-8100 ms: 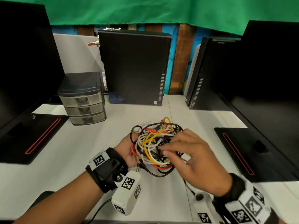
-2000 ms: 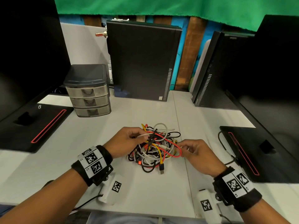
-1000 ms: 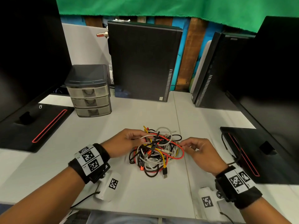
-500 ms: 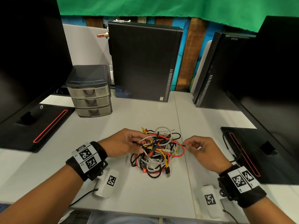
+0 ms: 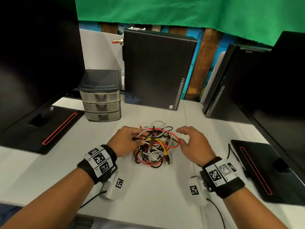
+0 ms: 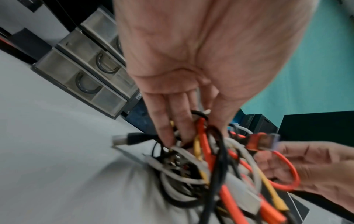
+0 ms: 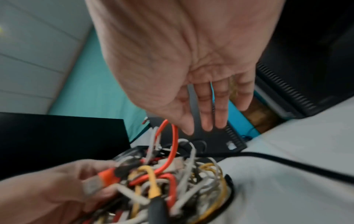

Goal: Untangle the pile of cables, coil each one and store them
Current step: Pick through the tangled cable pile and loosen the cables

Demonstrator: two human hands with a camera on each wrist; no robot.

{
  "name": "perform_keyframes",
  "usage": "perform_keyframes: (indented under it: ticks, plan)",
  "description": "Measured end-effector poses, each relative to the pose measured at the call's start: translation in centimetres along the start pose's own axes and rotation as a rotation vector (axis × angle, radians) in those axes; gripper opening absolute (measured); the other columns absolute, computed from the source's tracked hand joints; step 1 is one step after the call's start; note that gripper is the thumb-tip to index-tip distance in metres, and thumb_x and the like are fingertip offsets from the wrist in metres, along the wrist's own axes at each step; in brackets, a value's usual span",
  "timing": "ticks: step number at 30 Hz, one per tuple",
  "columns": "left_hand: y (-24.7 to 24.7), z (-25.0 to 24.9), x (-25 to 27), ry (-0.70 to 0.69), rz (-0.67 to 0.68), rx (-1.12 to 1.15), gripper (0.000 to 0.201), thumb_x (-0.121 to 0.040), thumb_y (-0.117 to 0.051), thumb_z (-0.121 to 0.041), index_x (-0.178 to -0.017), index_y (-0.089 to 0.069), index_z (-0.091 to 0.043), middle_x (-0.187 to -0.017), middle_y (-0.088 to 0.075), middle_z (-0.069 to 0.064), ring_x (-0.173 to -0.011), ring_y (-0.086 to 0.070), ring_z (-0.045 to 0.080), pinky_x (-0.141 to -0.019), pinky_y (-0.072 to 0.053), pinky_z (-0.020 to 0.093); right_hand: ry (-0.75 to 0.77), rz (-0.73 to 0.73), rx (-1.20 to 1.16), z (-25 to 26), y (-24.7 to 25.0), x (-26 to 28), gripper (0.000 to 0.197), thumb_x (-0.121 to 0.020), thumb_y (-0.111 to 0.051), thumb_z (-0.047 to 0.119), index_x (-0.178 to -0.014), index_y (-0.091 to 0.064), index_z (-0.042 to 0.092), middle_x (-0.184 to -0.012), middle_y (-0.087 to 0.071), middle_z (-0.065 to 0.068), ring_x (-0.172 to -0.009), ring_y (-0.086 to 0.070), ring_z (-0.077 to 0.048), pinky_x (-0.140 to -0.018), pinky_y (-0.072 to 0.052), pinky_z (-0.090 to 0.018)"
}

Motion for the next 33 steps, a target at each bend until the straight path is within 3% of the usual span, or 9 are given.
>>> perform_keyframes:
  ticks: [4,6,9,12,17,22,25,29,33]
  plan:
    - [1.8,1.5,0.0,0.112,-0.167,0.013,0.021,-0.08,-0.082,-0.016,-0.096,-0.076,-0.027,-0.089,-0.077,-0.001,-0.087,-0.073,0.017,-0.088,-0.059,0.041,0.231,-0.273,-0.035,5.9,1.1,2.1,0.016,-0.091,-0.065,0.017,-0.106,-0.07,0.02,-0.103,-0.066,0.004,-0.1,-0.057,-0.017,-0.087,-0.047,-0.033]
    - [1.2,1.4,0.2,0.122,-0.155,0.022,0.021,-0.077,-0.084,-0.019,-0.093,-0.075,-0.029,-0.085,-0.077,0.0,-0.084,-0.073,0.019,-0.086,-0.059,0.042,0.263,-0.231,-0.053,7.3,-0.3,3.1,0.009,-0.09,-0.062,0.022,-0.091,-0.071,0.021,-0.087,-0.065,0.009,-0.085,-0.057,-0.014,-0.076,-0.048,-0.033]
    - [-0.3,1.1,0.7,0.146,-0.115,0.123,0.022,-0.077,-0.082,-0.013,-0.093,-0.074,-0.026,-0.082,-0.077,0.008,-0.073,-0.071,0.022,-0.083,-0.06,0.048,0.082,0.0,-0.149,6.4,-4.2,3.3,0.016,-0.089,-0.066,0.034,-0.077,-0.073,0.025,-0.073,-0.068,0.01,-0.069,-0.061,-0.011,-0.067,-0.054,-0.037]
    - [-1.6,0.8,1.0,0.165,-0.079,0.181,0.025,-0.078,-0.077,-0.011,-0.099,-0.072,-0.023,-0.083,-0.077,0.011,-0.073,-0.07,0.024,-0.085,-0.06,0.05,-0.103,0.064,-0.155,4.9,-5.6,2.9,0.027,-0.083,-0.074,0.047,-0.067,-0.071,0.026,-0.064,-0.068,0.008,-0.06,-0.062,-0.008,-0.062,-0.054,-0.032]
    - [-2.1,0.6,1.3,0.179,-0.053,0.168,0.042,-0.069,-0.085,-0.012,-0.109,-0.071,-0.019,-0.088,-0.077,0.008,-0.076,-0.072,0.023,-0.082,-0.061,0.046,-0.16,0.096,-0.066,3.9,-5.8,2.8,0.015,-0.084,-0.075,0.042,-0.077,-0.075,0.029,-0.075,-0.072,0.01,-0.073,-0.067,-0.01,-0.068,-0.055,-0.029]
    - [-1.5,-1.0,1.5,0.111,-0.179,-0.01,0.029,-0.068,-0.089,-0.014,-0.088,-0.071,-0.028,-0.075,-0.07,-0.011,-0.069,-0.069,0.007,-0.062,-0.055,0.016,-0.104,0.105,-0.066,4.3,-5.7,3.0,0.005,-0.087,-0.071,0.025,-0.088,-0.075,0.026,-0.08,-0.069,0.011,-0.076,-0.065,-0.011,-0.069,-0.053,-0.025]
    - [-0.7,-0.9,1.3,0.114,-0.266,-0.01,0.015,-0.075,-0.083,-0.018,-0.08,-0.074,-0.029,-0.073,-0.073,-0.01,-0.069,-0.072,0.009,-0.069,-0.06,0.026,-0.058,0.118,-0.166,3.9,-5.4,3.3,0.014,-0.085,-0.071,0.015,-0.076,-0.07,0.026,-0.073,-0.065,0.011,-0.068,-0.059,-0.004,-0.067,-0.054,-0.027]
    - [-0.2,-0.1,0.9,0.169,-0.283,0.089,0.013,-0.076,-0.084,-0.019,-0.085,-0.076,-0.022,-0.075,-0.076,0.0,-0.066,-0.074,0.017,-0.071,-0.063,0.04,-0.083,0.202,-0.459,3.2,-5.3,4.0,0.013,-0.084,-0.071,0.0,-0.076,-0.067,0.008,-0.07,-0.059,0.01,-0.054,-0.054,0.005,-0.056,-0.04,-0.007]
    - [-1.1,0.1,1.0,0.172,-0.256,0.123,0.014,-0.077,-0.084,-0.019,-0.087,-0.076,-0.021,-0.075,-0.075,0.005,-0.065,-0.074,0.025,-0.067,-0.063,0.044,-0.181,0.269,-0.607,3.2,-6.5,3.4,0.007,-0.09,-0.073,0.013,-0.09,-0.073,0.006,-0.072,-0.067,-0.001,-0.062,-0.058,-0.002,-0.066,-0.048,-0.013]
Point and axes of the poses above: each hand's wrist, its own x-axis away from the middle knuckle, its own y-axis out of the back of the hand, z = x × y, the point moved 9 cm from there along -x, towards the middle knuckle
